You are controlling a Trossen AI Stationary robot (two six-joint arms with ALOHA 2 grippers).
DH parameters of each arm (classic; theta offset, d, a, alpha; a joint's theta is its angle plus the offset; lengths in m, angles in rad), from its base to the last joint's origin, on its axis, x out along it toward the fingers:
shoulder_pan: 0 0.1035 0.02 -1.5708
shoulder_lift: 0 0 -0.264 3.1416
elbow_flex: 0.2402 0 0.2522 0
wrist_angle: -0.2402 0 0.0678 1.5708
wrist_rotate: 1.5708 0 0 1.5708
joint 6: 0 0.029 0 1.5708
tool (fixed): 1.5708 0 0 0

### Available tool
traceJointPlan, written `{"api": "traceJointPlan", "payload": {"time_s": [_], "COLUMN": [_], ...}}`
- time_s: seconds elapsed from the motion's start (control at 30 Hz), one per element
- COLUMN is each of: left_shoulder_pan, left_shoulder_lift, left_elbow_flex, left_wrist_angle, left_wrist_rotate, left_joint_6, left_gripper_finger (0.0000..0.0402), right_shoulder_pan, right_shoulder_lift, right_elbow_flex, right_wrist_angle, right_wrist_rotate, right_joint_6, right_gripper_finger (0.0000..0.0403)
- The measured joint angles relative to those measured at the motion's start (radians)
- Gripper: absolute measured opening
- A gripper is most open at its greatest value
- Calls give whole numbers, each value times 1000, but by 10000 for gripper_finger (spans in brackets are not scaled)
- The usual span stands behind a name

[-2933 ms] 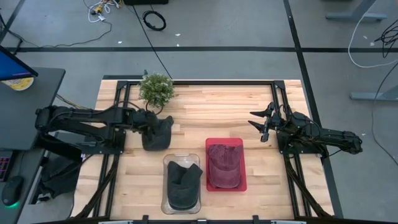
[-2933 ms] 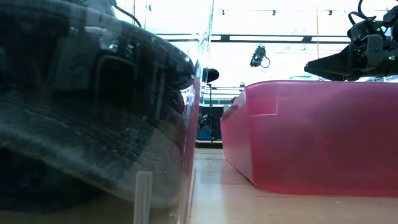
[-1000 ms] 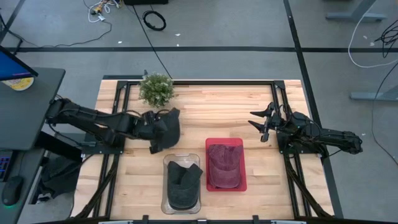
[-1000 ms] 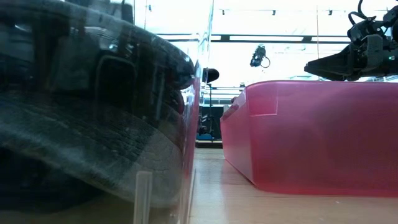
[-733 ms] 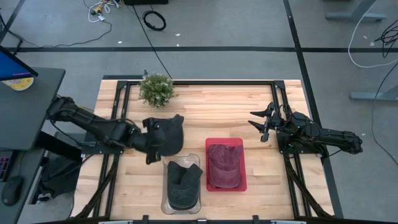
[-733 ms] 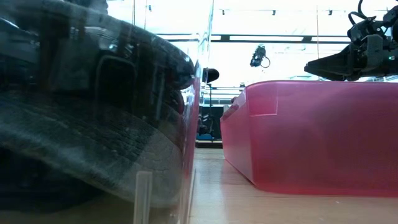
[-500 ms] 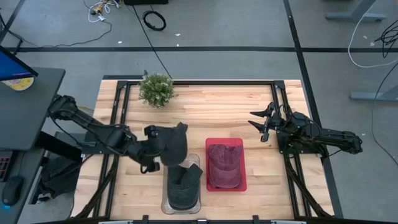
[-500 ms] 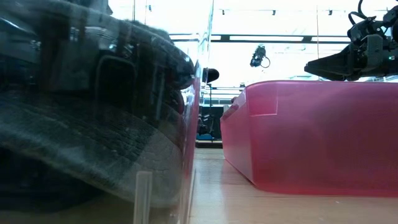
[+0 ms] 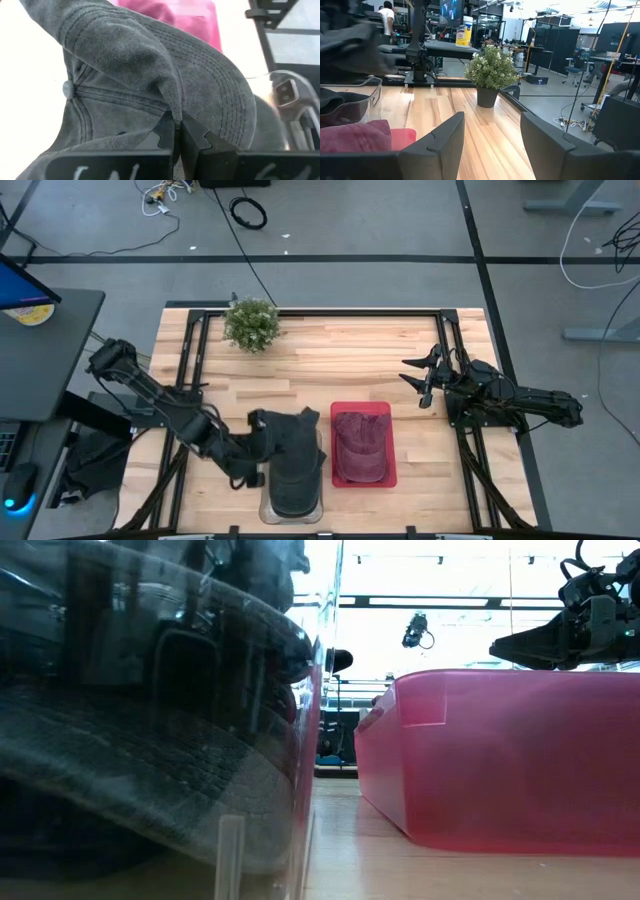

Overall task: Pick & Place hat
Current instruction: Put the black cap into the transparent bin

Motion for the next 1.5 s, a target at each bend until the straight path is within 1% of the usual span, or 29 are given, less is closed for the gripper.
{"api": "traceJointPlan", "payload": {"time_s": [0.17, 0.33, 0.43, 0.53, 0.67, 0.83, 0.97, 1.13, 1.37, 1.5], "left_shoulder_pan": [-50, -85, -104, -118, -129, -129, -124, -86, -4, 51], "left_shoulder_lift": [124, 240, 293, 328, 349, 350, 351, 351, 343, 338], "left_elbow_flex": [125, 263, 333, 369, 381, 363, 320, 248, 108, 18], "left_wrist_angle": [-10, -122, -192, -219, -224, -234, -238, -228, -52, 41], "left_wrist_rotate": [1, -2, -26, -30, -18, 3, 39, 87, 203, 287], "left_joint_6": [0, -59, -102, -138, -175, -253, -301, -346, -338, -341], "left_gripper_finger": [7, 7, 7, 7, 7, 7, 8, 7, 12, 7], "right_shoulder_pan": [0, 0, 0, 0, 0, 0, 0, 0, 0, 0], "right_shoulder_lift": [0, 0, 0, 0, 0, 0, 0, 0, 0, 0], "right_elbow_flex": [0, 0, 0, 0, 0, 0, 0, 0, 0, 0], "right_wrist_angle": [0, 0, 0, 0, 0, 0, 0, 0, 0, 0], "right_wrist_rotate": [0, 0, 0, 0, 0, 0, 0, 0, 0, 0], "right_joint_6": [0, 0, 0, 0, 0, 0, 0, 0, 0, 0], "right_gripper_finger": [199, 199, 199, 199, 199, 199, 199, 199, 199, 199]}}
